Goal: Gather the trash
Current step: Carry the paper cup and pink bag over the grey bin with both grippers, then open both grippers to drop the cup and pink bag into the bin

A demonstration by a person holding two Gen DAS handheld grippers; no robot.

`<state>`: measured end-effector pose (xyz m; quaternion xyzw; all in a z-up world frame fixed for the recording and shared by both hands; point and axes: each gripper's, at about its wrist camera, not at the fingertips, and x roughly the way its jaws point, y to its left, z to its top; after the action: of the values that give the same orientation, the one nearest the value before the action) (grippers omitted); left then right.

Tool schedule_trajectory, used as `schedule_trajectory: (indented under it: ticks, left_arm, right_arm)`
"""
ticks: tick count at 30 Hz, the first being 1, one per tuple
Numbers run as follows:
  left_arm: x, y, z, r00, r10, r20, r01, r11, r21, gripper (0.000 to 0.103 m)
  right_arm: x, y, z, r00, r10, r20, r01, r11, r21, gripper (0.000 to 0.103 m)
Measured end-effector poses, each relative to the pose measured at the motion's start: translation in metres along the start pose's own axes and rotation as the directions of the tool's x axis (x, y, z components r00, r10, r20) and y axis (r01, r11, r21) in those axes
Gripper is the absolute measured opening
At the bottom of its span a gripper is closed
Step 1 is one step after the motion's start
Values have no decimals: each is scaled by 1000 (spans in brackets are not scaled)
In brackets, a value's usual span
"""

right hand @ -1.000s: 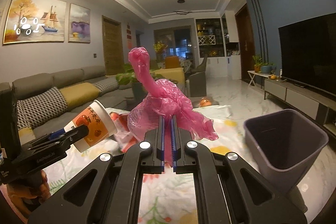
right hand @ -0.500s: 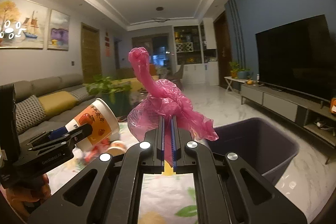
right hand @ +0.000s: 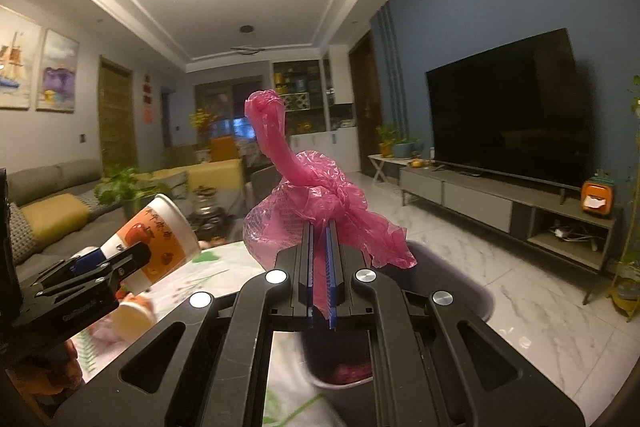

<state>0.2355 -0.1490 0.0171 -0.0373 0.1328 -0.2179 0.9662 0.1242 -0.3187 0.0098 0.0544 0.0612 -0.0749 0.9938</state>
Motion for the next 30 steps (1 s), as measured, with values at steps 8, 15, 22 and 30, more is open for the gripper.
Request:
schedule_trajectory:
  ticks: [8,15,22,30]
  left_arm:
    - [32,-27,3,999,-53,2,53,999,9,59]
    - [62,-51,5,996,-88,-4,88,996,27,59]
    - [82,-68,-1,995,-98,-27,99,995,32,59]
    - [98,-71,-7,994,-102,-41,103,995,13,59]
  right_arm:
    - [18,-28,-1,996,-86,-11,87,996,13,6]
    - [30,-35,-6,992,-122,-21,122,992,26,6]
    - [43,-43,-8,990,-138,-29,139,989,45,6]
    - [51,-37,-9,989,-140,-35,142,988,52,6]
